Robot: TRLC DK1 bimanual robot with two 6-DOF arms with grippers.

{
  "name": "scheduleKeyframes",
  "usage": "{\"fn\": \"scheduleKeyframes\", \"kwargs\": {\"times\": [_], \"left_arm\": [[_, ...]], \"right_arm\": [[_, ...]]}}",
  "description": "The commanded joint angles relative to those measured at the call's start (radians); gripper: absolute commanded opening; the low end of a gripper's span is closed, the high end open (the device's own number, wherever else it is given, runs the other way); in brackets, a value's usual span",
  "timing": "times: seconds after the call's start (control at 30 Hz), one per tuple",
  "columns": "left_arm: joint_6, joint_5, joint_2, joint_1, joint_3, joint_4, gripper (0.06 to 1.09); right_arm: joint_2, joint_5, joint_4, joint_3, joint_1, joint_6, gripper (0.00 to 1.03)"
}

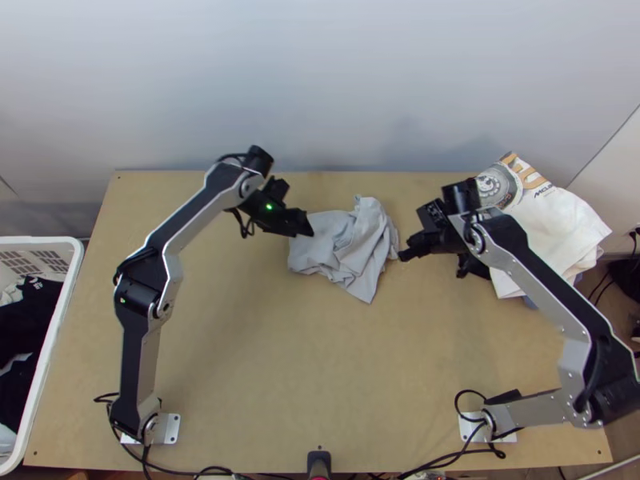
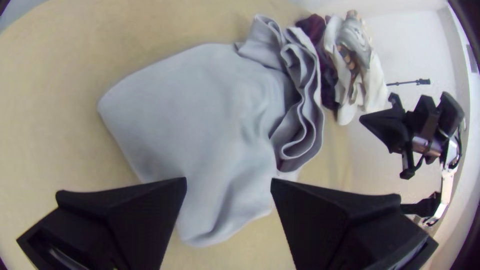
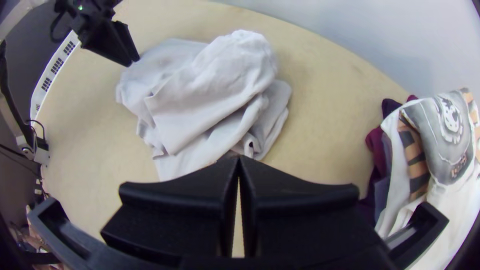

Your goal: Fold the t-shirt

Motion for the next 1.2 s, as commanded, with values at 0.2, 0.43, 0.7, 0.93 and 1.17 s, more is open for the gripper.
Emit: {"fn": "scheduleKeyframes", "kwargs": {"times": [0.2, 0.43, 0.7, 0.93, 1.17], "left_arm": [[-0.041, -0.121, -0.083, -0.065, -0.205, 0.155, 0.88], [-0.061, -0.159, -0.080, -0.097, -0.259, 0.206, 0.88], [-0.058, -0.225, -0.060, -0.111, -0.265, 0.218, 0.88], [-0.056, -0.251, -0.065, -0.105, -0.279, 0.223, 0.81], [-0.055, -0.262, -0.065, -0.109, -0.280, 0.223, 0.81]], "right_arm": [[0.248, -0.001, 0.014, 0.247, 0.101, 0.041, 0.03], [0.351, -0.003, 0.014, 0.367, 0.134, 0.058, 0.03], [0.458, -0.009, 0.014, 0.461, 0.166, 0.066, 0.03], [0.490, -0.020, 0.014, 0.467, 0.182, 0.073, 0.03], [0.540, -0.030, 0.014, 0.468, 0.193, 0.073, 0.03]]}}
